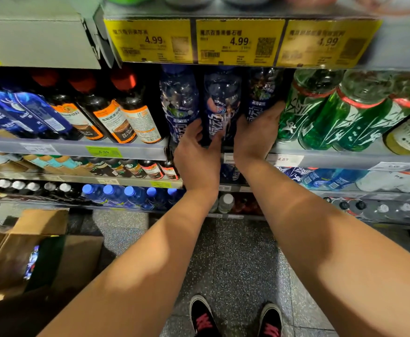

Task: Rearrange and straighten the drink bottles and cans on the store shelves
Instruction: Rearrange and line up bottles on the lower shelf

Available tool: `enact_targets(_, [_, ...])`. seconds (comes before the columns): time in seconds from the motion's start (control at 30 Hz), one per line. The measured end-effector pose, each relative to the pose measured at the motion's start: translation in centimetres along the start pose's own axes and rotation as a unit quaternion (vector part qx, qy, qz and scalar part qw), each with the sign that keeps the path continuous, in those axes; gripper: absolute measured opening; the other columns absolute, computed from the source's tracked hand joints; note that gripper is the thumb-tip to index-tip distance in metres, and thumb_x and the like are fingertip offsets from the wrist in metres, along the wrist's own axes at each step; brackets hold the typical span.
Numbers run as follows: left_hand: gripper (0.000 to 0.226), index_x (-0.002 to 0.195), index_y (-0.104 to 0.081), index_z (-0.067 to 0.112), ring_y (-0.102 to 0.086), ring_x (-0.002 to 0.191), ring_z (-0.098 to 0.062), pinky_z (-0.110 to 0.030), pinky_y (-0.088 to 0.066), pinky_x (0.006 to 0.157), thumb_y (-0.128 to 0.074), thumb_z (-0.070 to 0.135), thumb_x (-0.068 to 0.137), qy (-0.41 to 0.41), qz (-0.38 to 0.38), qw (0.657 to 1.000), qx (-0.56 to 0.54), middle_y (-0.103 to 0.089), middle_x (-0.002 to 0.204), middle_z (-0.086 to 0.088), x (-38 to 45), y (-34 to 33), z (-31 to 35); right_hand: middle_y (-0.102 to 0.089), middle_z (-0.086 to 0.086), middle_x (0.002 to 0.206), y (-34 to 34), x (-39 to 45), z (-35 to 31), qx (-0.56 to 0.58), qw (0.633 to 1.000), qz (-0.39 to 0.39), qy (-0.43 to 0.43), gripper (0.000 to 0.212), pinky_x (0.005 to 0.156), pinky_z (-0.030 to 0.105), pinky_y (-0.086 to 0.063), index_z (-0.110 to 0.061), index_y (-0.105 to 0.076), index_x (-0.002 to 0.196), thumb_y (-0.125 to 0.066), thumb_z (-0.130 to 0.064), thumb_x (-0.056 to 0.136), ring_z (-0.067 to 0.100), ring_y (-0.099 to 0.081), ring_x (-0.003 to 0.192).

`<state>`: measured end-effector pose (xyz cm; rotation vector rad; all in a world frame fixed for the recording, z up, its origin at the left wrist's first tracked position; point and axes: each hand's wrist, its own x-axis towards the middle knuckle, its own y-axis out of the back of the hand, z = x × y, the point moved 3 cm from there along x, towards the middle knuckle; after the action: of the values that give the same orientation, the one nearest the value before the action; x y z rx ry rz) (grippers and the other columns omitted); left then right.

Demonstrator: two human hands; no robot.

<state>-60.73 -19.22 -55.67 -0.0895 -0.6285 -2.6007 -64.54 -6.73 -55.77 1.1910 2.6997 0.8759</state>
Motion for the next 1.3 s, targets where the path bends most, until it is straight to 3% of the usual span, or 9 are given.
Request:
enact_targets(0.2, [0.043, 0.120, -0.070, 0.016, -0.071, 0.099, -0.010, -0.035, -0.058, 0.085, -0.079, 0.037, 0.083, -0.012, -0.002, 1.000, -0.008, -0.076, 0.108, 0.005, -0.1, -0.5, -0.1, -0.047, 0.020, 0.146, 1.3, -1.2, 0.9, 0.039, 0.999, -0.029, 0.014, 0.079, 0.103, 0.027, -0.038, 0.002, -0.026, 0.149, -0.072, -0.016, 0.087, 0.033, -0.050, 0.129])
enact_targets(0.37, [0.061, 0.133, -0.059, 0.016, -0.065, 0.111, -0.012, -0.036, -0.056, 0.091, -0.081, 0.033, 0.080, 0.007, -0.017, 0.999, -0.029, -0.068, 0.121, 0.004, -0.9, -2.0, -0.1, -0.050, 0.016, 0.145, 2.7, -2.2, 1.9, 0.051, 0.998, -0.041, 0.017, 0.083, 0.106, 0.034, -0.043, -0.002, -0.030, 0.150, -0.076, -0.027, 0.086, 0.029, -0.051, 0.131])
enact_targets(0.53, [0.069, 0.136, -0.054, 0.008, -0.059, 0.116, -0.020, -0.018, -0.045, 0.088, -0.085, 0.024, 0.077, 0.008, 0.004, 1.000, -0.025, -0.054, 0.131, -0.004, -1.3, -3.2, 1.0, -0.058, 0.013, 0.137, 3.8, -2.0, 2.2, 0.056, 0.996, -0.066, 0.028, 0.084, 0.099, 0.030, -0.048, -0.004, -0.032, 0.149, -0.079, -0.029, 0.084, 0.024, -0.058, 0.123])
enact_targets(0.67, [0.061, 0.127, -0.057, 0.007, -0.058, 0.106, -0.019, -0.024, -0.044, 0.079, -0.085, 0.021, 0.074, 0.028, 0.037, 0.999, -0.019, -0.056, 0.125, -0.005, -1.4, -3.9, 1.4, -0.059, 0.012, 0.136, 4.2, -1.8, 2.2, 0.075, 0.993, -0.089, 0.030, 0.085, 0.097, 0.023, -0.048, -0.005, -0.031, 0.150, -0.079, -0.027, 0.084, 0.023, -0.059, 0.121])
enact_targets(0.73, [0.056, 0.123, -0.056, 0.008, -0.057, 0.098, -0.016, -0.022, -0.041, 0.075, -0.084, 0.020, 0.076, 0.038, 0.045, 0.998, -0.019, -0.059, 0.121, -0.004, -1.5, -4.2, 1.6, -0.059, 0.013, 0.135, 4.3, -1.7, 2.2, 0.069, 0.993, -0.092, 0.036, 0.084, 0.096, 0.031, -0.051, -0.006, -0.030, 0.150, -0.078, -0.028, 0.085, 0.025, -0.061, 0.119])
enact_targets(0.87, [0.044, 0.108, -0.051, 0.009, -0.053, 0.069, -0.003, -0.006, -0.038, 0.061, -0.082, 0.012, 0.077, 0.065, 0.049, 0.995, -0.064, -0.059, 0.088, 0.010, -1.7, -4.6, 1.6, -0.062, 0.014, 0.131, 4.5, -1.5, 2.4, 0.062, 0.992, -0.101, 0.044, 0.081, 0.091, 0.031, -0.051, -0.007, -0.030, 0.150, -0.076, -0.029, 0.087, 0.028, -0.063, 0.115])
enact_targets(0.97, [0.040, 0.096, -0.046, 0.014, -0.052, 0.064, 0.010, -0.009, -0.039, 0.060, -0.081, 0.008, 0.076, 0.072, 0.064, 0.993, -0.068, -0.051, 0.076, 0.015, -1.8, -4.5, 1.5, -0.060, 0.015, 0.133, 4.4, -1.5, 2.5, 0.045, 0.992, -0.105, 0.045, 0.081, 0.091, 0.034, -0.053, -0.008, -0.030, 0.150, -0.076, -0.031, 0.086, 0.030, -0.062, 0.115])
enact_targets(1.13, [0.037, 0.092, -0.046, 0.020, -0.060, 0.080, -0.016, -0.034, -0.051, 0.073, -0.079, 0.020, 0.075, 0.089, 0.084, 0.989, -0.084, -0.063, 0.093, -0.004, -1.8, -4.5, 1.0, -0.060, 0.014, 0.133, 4.4, -1.3, 2.6, 0.040, 0.991, -0.117, 0.056, 0.080, 0.092, 0.034, -0.052, -0.009, -0.031, 0.150, -0.074, -0.031, 0.087, 0.029, -0.062, 0.115])
enact_targets(1.3, [0.041, 0.098, -0.045, 0.017, -0.050, 0.080, -0.016, -0.019, -0.042, 0.068, -0.079, 0.020, 0.075, 0.077, 0.085, 0.990, -0.079, -0.056, 0.100, -0.009, -2.2, -4.4, 1.7, -0.058, 0.015, 0.135, 4.9, -1.5, 2.7, 0.047, 0.988, -0.133, 0.064, 0.078, 0.093, 0.031, -0.049, -0.008, -0.031, 0.149, -0.074, -0.029, 0.088, 0.029, -0.061, 0.117])
